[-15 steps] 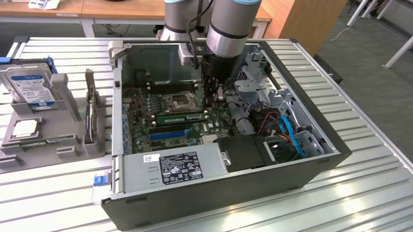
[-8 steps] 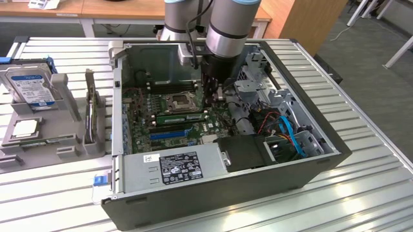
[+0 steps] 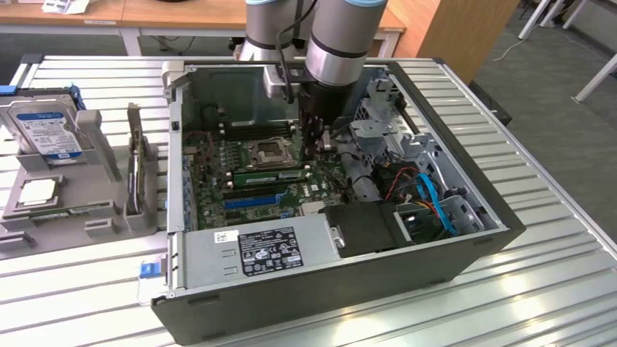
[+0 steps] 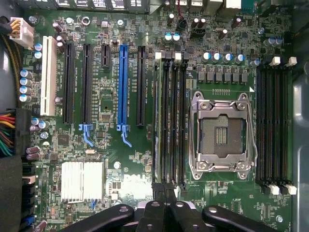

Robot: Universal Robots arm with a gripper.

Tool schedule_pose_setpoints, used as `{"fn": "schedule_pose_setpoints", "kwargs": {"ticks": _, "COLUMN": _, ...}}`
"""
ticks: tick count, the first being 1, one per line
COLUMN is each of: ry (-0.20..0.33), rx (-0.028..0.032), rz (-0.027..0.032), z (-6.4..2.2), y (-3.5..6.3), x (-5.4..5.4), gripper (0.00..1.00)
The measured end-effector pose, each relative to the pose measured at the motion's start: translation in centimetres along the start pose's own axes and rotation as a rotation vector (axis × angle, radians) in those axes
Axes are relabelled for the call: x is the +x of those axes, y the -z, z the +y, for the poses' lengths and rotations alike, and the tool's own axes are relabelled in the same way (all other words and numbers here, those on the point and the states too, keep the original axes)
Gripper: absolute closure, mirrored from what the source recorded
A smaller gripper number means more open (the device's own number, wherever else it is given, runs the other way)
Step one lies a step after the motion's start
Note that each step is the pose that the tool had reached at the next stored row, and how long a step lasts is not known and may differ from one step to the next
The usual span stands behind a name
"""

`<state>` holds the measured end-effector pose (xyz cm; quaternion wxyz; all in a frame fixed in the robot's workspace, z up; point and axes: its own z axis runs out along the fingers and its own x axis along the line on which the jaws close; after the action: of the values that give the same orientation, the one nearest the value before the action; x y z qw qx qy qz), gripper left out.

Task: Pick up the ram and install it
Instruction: 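Press down the ram until it locks into place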

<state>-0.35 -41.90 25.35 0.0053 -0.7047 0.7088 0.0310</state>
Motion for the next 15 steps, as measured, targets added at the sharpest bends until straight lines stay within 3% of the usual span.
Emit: {"fn": "schedule_pose_setpoints", "kwargs": {"ticks": 15, "ry": 0.000, "rx": -0.0004, "rz": -0.0001, "z": 1.76, "y": -0.09, "x": 0.0, "gripper": 0.90}}
